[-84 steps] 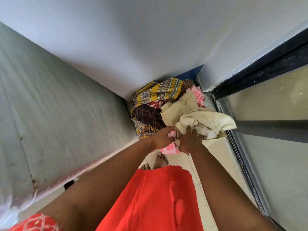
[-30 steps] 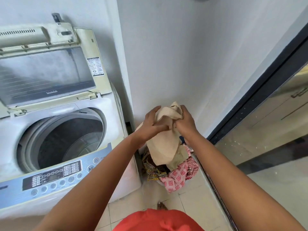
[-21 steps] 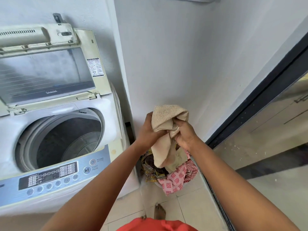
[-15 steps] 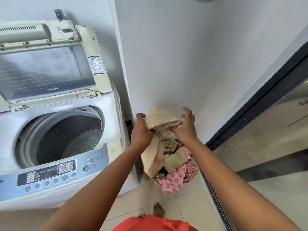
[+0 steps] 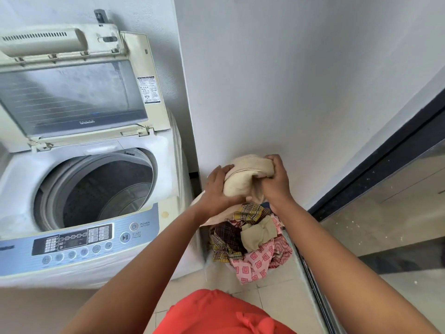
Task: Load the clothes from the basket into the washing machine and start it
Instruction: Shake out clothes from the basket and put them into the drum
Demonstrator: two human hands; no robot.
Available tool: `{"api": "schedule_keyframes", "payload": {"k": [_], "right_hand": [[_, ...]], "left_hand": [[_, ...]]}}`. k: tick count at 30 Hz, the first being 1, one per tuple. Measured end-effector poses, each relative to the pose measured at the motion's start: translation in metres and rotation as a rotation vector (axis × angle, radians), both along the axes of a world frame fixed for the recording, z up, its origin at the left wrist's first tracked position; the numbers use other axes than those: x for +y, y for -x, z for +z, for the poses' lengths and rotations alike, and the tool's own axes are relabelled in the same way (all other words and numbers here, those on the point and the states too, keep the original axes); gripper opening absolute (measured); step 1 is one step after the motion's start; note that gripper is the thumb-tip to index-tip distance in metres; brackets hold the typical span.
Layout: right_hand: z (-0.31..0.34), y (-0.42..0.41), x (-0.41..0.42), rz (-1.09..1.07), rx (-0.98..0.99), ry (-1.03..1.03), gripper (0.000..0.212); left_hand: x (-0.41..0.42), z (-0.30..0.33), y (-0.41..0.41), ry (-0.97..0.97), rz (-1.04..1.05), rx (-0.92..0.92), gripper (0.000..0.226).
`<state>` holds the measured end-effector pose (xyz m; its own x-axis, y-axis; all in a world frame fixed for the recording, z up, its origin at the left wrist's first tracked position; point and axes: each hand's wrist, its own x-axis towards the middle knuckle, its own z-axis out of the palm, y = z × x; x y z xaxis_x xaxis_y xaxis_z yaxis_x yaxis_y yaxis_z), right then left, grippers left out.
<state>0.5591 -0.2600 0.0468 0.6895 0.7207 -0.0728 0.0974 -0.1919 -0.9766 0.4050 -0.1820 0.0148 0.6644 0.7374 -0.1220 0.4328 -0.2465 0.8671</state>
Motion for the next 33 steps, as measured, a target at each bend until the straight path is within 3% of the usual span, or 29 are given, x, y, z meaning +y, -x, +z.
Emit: {"api": "schedule_keyframes", "payload": {"k": [3,5,6,9,11,13,15,17,18,21,23,25,28,33], "right_hand": [[0.005,0.012,0.0,-0.021,0.524,-0.132,0.042],[0.004,0.016,0.001,0.016,0.638,-0.145,0.047],[0.001,0.015,0.001,0.045,0.604,-0.12,0.048],[-0.004,0.001,0.0,0.209,0.31,0.119,0.051],[-0.007,-0.015,-0.003,0.32,0.12,0.328,0.072],[-0.006,-0.024,-0.005,0.457,-0.102,0.428,0.103],[-0.003,-0.022,-0.001,0.581,-0.455,0.465,0.125],[0.002,-0.013,0.004,0.642,-0.761,0.485,0.127],[0.003,-0.009,0.007,0.672,-0.81,0.48,0.127],[0.001,-0.01,0.009,0.74,-0.763,0.472,0.122],[0.001,-0.015,0.006,0.717,-0.724,0.386,0.113],[0.004,-0.019,0.001,0.696,-0.569,0.273,0.099],[0.006,-0.016,-0.006,0.646,-0.333,0.186,0.076],[-0.005,-0.006,-0.001,0.325,-0.076,0.093,0.071]], "left_hand": [[-0.007,0.009,0.001,0.177,0.003,-0.144,0.096],[-0.013,0.014,-0.002,0.359,0.045,-0.364,0.085],[-0.016,0.017,-0.003,0.42,0.085,-0.441,0.079],[-0.016,0.014,0.0,0.28,0.239,-0.408,0.07],[-0.008,0.007,0.004,0.116,0.271,-0.29,0.067],[-0.002,0.004,0.006,-0.039,0.234,-0.15,0.065],[0.002,0.006,0.008,-0.195,0.142,0.007,0.062],[0.005,0.011,0.009,-0.275,0.033,0.11,0.061],[0.008,0.014,0.009,-0.281,-0.02,0.108,0.06],[0.012,0.026,0.013,-0.144,-0.127,-0.07,0.052],[0.009,0.033,0.016,0.112,-0.092,-0.248,0.048],[0.003,0.039,0.016,0.227,0.012,-0.369,0.055],[-0.005,0.04,0.012,0.252,0.09,-0.426,0.07],[-0.008,0.041,0.016,0.48,0.243,-0.416,0.049]]}}
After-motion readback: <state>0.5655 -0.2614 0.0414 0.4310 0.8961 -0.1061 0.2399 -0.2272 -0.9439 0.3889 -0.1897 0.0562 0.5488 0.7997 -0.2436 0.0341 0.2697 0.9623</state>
